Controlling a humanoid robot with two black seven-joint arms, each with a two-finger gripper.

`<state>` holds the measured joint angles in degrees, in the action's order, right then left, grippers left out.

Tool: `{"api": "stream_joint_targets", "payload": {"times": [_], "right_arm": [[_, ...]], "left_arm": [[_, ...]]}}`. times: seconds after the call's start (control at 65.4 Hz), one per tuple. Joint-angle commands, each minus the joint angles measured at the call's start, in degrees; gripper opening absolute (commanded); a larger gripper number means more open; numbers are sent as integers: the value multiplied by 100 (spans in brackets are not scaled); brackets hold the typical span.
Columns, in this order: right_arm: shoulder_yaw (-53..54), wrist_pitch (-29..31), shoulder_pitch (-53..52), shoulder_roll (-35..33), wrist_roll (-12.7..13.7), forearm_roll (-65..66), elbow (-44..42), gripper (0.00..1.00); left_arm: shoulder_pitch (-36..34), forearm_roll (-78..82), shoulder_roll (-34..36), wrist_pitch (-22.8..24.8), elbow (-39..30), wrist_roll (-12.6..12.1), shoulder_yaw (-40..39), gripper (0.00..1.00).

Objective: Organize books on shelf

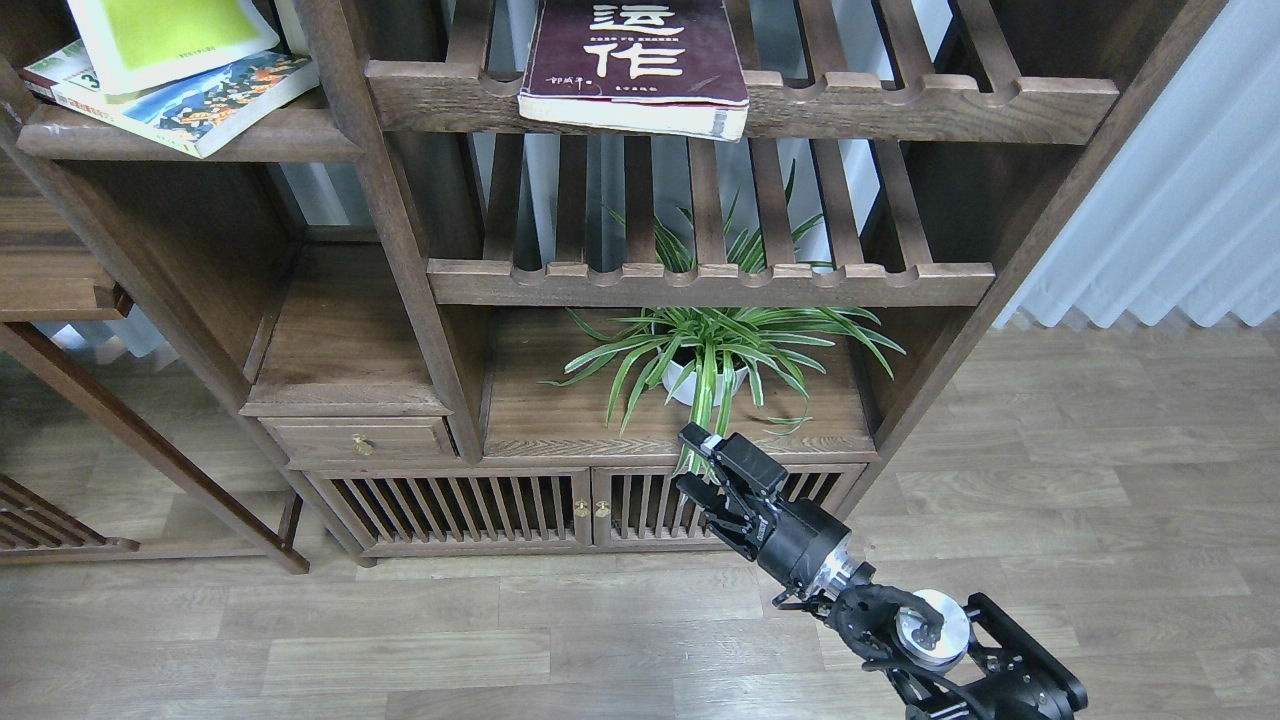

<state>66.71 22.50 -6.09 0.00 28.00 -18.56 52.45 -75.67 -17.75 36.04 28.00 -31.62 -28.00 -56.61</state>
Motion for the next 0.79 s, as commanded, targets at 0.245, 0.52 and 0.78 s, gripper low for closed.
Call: {"api": "stream_joint_targets", "payload": {"times": [0.245, 0.52, 0.78], "right_arm": [[9, 0, -7, 0, 0, -8, -15, 93], [-53, -9, 2, 0, 0, 1, -121, 95], [-88, -9, 2, 0, 0, 10, -165, 94]], "left_arm": [[53, -9, 149, 0, -1057, 0, 36, 99], [88, -18, 790, 0, -1303, 0, 36, 99], [158, -36, 1537, 0, -1672, 0, 28, 100]]}}
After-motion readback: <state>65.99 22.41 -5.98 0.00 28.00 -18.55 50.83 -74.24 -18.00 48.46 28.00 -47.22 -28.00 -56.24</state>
